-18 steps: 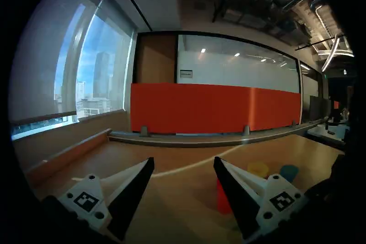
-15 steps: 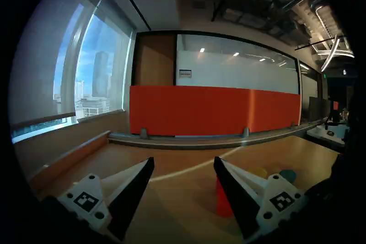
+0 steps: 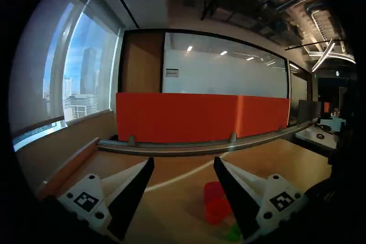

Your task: Pour water

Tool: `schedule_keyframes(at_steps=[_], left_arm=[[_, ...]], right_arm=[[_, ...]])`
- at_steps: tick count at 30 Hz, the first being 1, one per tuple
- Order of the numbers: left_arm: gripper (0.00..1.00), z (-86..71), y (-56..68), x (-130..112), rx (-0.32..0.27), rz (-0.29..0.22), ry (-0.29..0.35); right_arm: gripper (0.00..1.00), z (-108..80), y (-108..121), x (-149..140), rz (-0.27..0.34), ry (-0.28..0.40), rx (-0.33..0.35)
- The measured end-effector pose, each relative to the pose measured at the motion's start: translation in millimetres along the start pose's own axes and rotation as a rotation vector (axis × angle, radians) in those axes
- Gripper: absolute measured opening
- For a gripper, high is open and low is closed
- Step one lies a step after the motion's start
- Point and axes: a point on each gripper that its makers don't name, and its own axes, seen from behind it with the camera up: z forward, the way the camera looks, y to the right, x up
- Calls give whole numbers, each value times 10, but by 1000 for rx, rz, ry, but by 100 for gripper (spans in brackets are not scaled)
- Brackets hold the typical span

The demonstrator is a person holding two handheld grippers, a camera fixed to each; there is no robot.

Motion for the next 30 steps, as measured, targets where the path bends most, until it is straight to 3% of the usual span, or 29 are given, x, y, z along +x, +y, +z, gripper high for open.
schedule_keyframes(at_steps=[9, 20, 26, 30], left_arm=[[97, -23, 223, 52, -129, -12, -5], [97, -172, 664, 220, -349, -23, 19], [97, -219, 785, 167, -413, -18, -5], [97, -231, 814, 145, -432, -25, -9]], right_arm=[[100, 11, -113, -43, -2, -28, 96], [99, 13, -439, 27, 14, -43, 291], [99, -27, -669, 42, -3, -40, 394], [99, -43, -731, 23, -18, -42, 421]])
